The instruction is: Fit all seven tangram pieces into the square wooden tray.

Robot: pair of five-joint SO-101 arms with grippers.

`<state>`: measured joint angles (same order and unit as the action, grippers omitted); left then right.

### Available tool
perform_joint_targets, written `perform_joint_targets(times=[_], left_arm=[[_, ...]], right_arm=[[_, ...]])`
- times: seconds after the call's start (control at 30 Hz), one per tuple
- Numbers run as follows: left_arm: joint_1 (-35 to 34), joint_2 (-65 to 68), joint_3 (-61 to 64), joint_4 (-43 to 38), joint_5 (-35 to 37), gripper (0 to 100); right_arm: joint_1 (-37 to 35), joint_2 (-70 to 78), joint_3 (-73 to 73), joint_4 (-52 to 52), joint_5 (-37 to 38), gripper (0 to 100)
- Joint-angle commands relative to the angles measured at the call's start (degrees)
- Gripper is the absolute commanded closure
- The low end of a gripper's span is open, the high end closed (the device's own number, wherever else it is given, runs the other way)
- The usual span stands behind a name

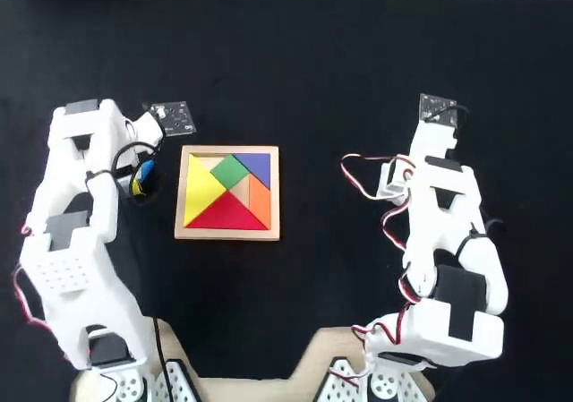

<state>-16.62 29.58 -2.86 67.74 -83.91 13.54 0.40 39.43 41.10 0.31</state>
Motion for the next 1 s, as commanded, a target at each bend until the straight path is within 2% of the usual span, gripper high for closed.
perform_joint_targets(times=[0.0,0.4,0.5,0.63,0.73,0.83,0.97], left_arm=[[0.1,-1.8,-4.3,8.3,-11.4,85],[1.2,-1.8,-4.9,11.1,-10.5,85],[2.7,-2.2,-6.5,11.0,-1.1,83],[3.5,-1.7,-10.9,11.0,15.0,72],[4.1,-1.7,-12.0,11.0,24.7,69],[4.6,-1.6,-11.9,10.9,30.2,69],[3.7,-1.6,-9.1,6.0,32.6,69]], right_arm=[[0.0,-0.2,-2.8,-0.1,-0.1,87.4],[-0.1,-0.2,-2.8,-0.1,-0.1,87.4],[-0.1,-0.2,-2.8,-0.1,-0.1,87.4],[-0.1,-0.2,-2.8,-0.1,-0.1,87.4],[-0.1,-0.2,-2.8,-0.1,-0.1,87.4],[-0.1,-0.2,-2.8,-0.1,-0.1,87.4],[-0.1,-0.2,-2.8,-0.1,-0.1,87.4]])
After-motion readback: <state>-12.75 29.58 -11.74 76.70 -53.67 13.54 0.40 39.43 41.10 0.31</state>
